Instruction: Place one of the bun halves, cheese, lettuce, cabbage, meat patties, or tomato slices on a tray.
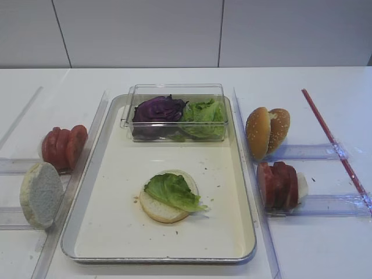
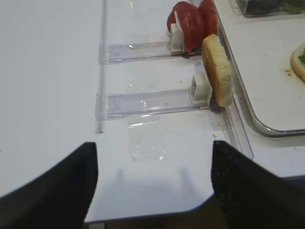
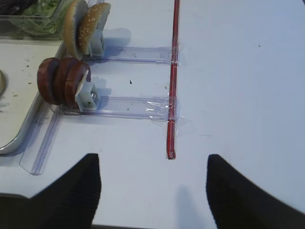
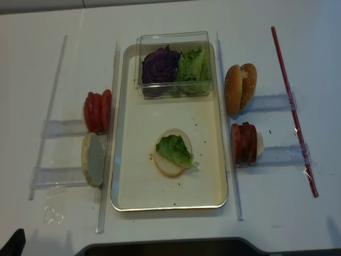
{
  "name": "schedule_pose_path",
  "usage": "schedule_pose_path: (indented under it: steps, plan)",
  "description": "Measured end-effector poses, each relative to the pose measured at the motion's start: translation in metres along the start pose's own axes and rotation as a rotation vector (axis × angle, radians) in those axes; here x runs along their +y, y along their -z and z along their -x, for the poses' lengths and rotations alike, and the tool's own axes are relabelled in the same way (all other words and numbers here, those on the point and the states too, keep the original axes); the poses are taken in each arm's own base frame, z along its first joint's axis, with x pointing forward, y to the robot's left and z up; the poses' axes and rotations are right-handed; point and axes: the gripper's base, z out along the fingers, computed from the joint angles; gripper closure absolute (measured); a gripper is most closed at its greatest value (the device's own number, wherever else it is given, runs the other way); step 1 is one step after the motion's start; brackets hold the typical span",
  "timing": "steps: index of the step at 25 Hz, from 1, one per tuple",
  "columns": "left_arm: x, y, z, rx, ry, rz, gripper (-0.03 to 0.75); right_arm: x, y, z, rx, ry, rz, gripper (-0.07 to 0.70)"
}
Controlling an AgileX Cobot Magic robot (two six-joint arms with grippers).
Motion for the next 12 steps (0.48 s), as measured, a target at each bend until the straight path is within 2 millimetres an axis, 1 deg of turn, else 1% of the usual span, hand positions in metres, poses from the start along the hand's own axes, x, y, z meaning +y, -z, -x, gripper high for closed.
schedule_pose_path:
  steps: [12]
  plan:
    - [0.0000,0.0000,0.0000,0.000,0.000,0.000,0.211,0.0000,0.0000,0.0000,0.000,-0.002,0.000,0.120]
